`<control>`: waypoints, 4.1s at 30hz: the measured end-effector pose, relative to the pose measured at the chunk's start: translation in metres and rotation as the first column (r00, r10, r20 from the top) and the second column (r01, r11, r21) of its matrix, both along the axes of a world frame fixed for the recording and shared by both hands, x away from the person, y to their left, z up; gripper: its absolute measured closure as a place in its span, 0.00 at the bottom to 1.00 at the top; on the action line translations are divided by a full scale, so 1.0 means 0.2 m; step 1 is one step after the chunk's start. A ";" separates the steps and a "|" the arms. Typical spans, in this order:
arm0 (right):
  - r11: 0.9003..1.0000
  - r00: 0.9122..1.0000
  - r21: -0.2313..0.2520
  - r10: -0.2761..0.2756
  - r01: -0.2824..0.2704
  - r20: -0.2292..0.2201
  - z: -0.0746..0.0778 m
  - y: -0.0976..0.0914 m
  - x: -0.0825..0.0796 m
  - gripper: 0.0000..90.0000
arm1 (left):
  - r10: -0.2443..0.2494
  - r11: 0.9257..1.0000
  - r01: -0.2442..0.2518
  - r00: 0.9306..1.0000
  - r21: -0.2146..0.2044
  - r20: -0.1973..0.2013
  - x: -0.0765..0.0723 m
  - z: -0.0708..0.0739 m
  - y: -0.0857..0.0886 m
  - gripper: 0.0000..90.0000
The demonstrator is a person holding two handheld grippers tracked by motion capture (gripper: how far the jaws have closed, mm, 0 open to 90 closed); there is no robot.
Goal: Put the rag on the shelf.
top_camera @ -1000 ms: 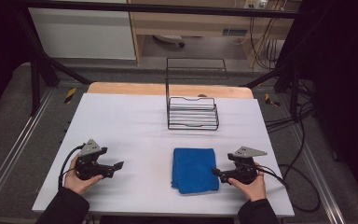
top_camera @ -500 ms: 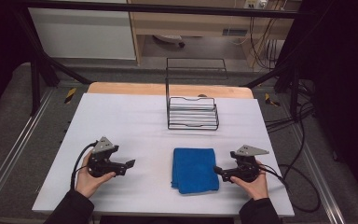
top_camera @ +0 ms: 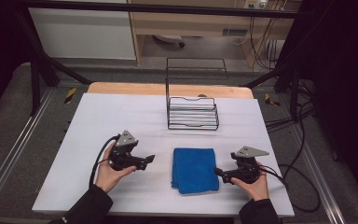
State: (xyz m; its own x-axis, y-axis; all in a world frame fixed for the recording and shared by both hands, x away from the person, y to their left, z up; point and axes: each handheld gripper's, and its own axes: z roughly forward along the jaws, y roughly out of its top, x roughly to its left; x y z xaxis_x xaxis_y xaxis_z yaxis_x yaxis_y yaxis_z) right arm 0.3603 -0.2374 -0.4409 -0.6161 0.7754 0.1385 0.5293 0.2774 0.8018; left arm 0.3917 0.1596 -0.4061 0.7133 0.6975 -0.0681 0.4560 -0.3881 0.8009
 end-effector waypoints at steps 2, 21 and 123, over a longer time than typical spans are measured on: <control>1.000 1.000 -0.001 0.000 0.000 0.000 0.00 0.00 0.00 0.03 | -0.004 1.000 0.004 1.000 0.007 -0.002 0.02 0.00 -0.05 0.12; 1.000 1.000 -0.002 0.007 -0.007 -0.005 0.00 0.00 -0.01 0.04 | 0.012 0.998 -0.008 0.998 0.064 -0.066 0.16 -0.06 -0.40 0.24; 0.996 0.989 0.045 -0.067 0.073 -0.135 0.04 0.14 0.25 0.96 | -0.038 0.999 0.036 0.990 -0.021 -0.132 0.20 -0.18 -0.43 0.94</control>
